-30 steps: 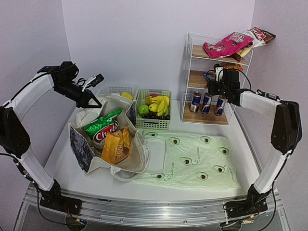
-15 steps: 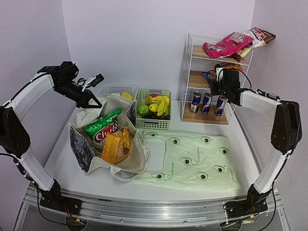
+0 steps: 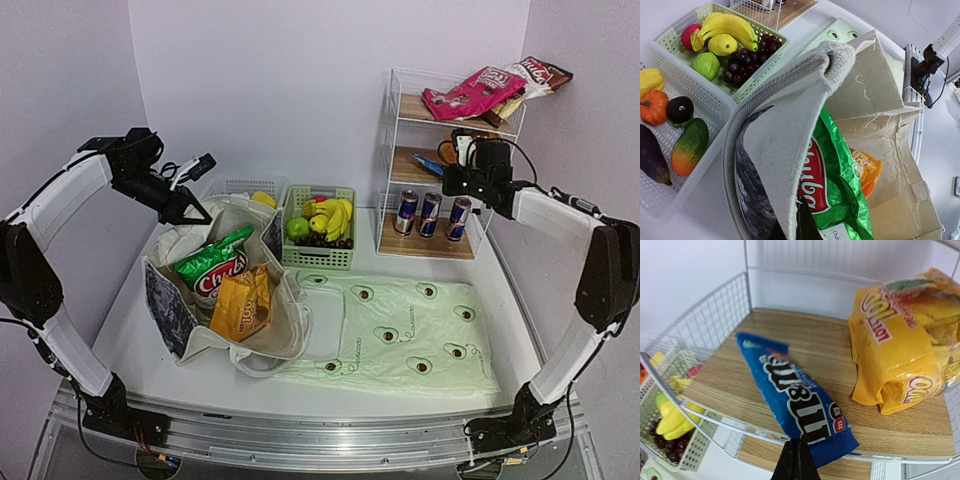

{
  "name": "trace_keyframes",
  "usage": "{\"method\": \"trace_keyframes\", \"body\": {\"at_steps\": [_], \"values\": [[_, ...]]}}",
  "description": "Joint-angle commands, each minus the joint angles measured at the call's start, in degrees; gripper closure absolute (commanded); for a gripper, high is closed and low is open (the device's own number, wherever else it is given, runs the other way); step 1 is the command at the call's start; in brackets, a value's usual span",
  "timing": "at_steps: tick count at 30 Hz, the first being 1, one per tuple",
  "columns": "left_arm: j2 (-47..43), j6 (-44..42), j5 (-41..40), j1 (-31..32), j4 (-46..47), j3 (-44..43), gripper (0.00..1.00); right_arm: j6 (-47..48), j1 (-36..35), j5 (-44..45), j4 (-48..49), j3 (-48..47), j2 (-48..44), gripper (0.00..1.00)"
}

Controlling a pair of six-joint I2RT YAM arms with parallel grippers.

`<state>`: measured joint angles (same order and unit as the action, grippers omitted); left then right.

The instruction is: Place the mixed food into the grocery bags and tie them

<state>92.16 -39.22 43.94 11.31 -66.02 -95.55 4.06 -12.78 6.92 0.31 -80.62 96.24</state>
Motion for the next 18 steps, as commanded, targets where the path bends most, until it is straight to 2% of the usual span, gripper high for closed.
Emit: {"method": "trace_keyframes", "body": {"at_steps": [1, 10, 18], "values": [[-0.6, -1.2, 1.0, -0.2, -0.9, -1.2, 1.00, -3.3, 0.4, -5.8, 0.0, 0.0, -4.2, 1.00], [-1.1, -1.4, 0.8, -0.2, -0.6, -0.6, 1.00, -5.8, 0.5, -6.4, -3.6, -0.3, -5.2, 1.00], [-0.8, -1.4, 1.1, -0.2, -0.2, -0.7, 1.00, -4.8, 0.5, -5.0, -6.4, 3.4, -10.9, 1.00]]}}
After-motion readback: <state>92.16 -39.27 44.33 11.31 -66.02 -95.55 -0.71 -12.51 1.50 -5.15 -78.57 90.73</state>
